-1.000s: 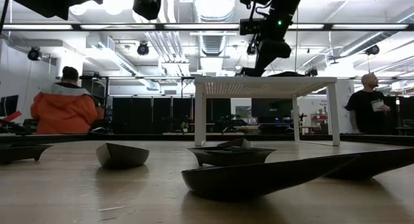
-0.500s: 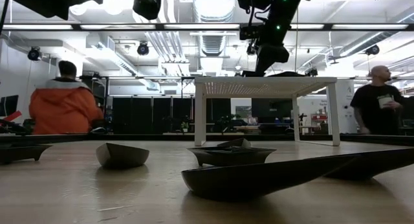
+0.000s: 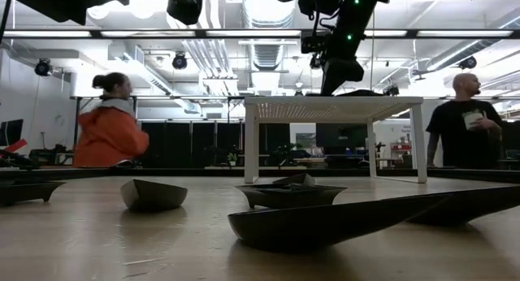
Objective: Pick & Place Mini shaped plates
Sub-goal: Stack the square plate on top of the square plate on the shelf
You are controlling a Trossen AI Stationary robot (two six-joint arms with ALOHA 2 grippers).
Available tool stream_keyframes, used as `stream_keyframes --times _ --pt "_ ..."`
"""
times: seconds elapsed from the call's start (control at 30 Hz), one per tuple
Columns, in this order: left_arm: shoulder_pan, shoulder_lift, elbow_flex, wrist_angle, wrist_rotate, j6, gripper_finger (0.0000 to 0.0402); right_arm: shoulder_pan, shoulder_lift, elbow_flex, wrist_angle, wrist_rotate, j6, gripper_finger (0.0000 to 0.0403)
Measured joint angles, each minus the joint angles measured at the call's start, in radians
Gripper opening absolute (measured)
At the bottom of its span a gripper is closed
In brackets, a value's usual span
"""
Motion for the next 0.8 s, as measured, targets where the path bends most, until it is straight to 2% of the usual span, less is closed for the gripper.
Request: stream_keyframes --times 0.33,0.57,0.8 --pt "0.0 0.0 0.0 0.0 0.0 0.0 0.0152 0.027 -0.002 0.01 -0.014 0.052 -0.022 0.009" --pt "0.0 0.0 0.0 -0.001 0.0 0.0 0.0152 0.073 -0.006 0.028 -0.014 0.052 -0.014 0.01" --pt "0.0 0.0 0.0 -0.004 0.0 -0.009 0.0152 0.157 -0.026 0.031 -0.014 0.049 0.067 0.0093"
